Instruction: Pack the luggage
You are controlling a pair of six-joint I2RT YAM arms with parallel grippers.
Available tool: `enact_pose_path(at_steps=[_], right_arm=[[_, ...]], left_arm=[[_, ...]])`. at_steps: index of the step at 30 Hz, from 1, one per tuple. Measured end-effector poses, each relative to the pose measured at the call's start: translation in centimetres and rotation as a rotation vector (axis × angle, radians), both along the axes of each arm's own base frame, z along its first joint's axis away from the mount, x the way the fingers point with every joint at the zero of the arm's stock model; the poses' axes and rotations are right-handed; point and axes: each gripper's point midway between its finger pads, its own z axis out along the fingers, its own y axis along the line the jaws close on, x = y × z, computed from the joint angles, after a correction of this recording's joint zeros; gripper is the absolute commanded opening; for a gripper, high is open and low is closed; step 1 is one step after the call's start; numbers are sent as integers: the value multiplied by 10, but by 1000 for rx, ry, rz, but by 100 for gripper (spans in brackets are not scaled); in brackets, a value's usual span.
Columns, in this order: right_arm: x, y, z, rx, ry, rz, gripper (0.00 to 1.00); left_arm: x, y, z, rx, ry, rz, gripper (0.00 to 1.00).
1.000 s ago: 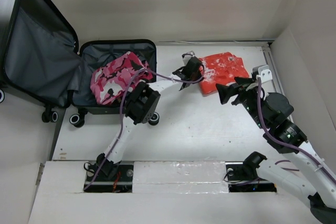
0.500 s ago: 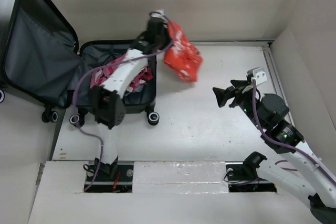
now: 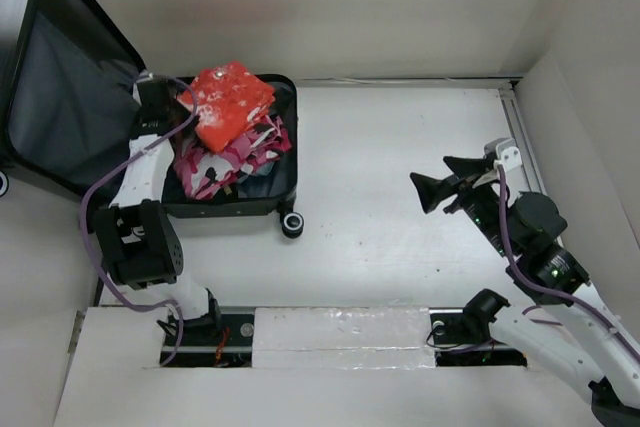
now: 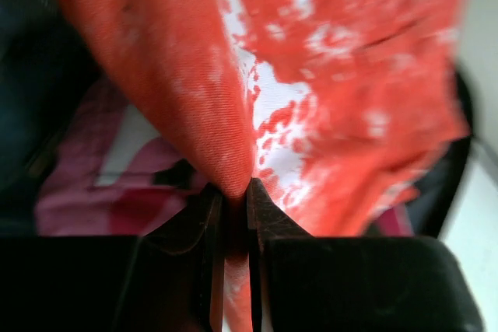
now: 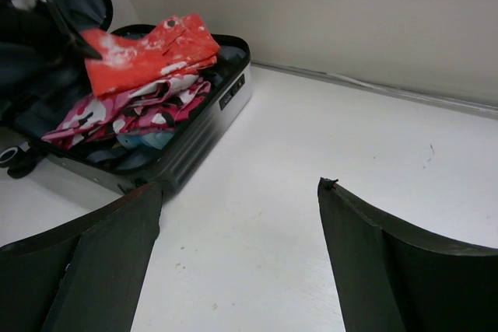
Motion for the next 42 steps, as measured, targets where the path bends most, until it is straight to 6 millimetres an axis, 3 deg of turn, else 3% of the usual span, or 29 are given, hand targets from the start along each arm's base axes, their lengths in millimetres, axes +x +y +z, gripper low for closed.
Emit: enact_pose_path(at_steps=[3,8,12,15,18,19,20,23,28,31,34,37,42], right_arm=[[-4,-3,4,12,-15,1,86],[-10,-7,11,30,-38,4,86],[-10,-7,10,28,-37,8,86],[-11,-5,11,29,-37,18,86],[-13,-3,11,30,-37,34,86],[-13,-2,11,30,-37,38,86],[-14,-1,11,30,-37,43,86],[-15,0,11,33,-36,51,86],[-19,-3,13,42,-43,53,86],[-20,-4,14,46,-47,54,86],[-20,-4,13,43,-44,53,86],[-20,-4,13,42,-43,53,86],[-20,-4,10,36,-43,53,86]], left_arm=[[-19,8,-41,-15,98,41,0],[-31,5,-41,-38,83,67,0],[-59,-5,-19,-48,38,63,0],[-81,-13,17,-43,-36,50,1],[-96,-17,45,-37,-105,37,18],[-99,-18,48,-38,-110,31,29],[-100,-19,49,-38,-109,24,33],[-100,-21,26,-47,-66,9,43],[-127,-34,-55,-106,106,-20,44],[-136,-41,-72,-121,148,-22,43],[-137,-41,-59,-97,106,-12,40],[-147,-32,-32,-55,29,49,40],[-183,-5,56,36,-253,201,41]])
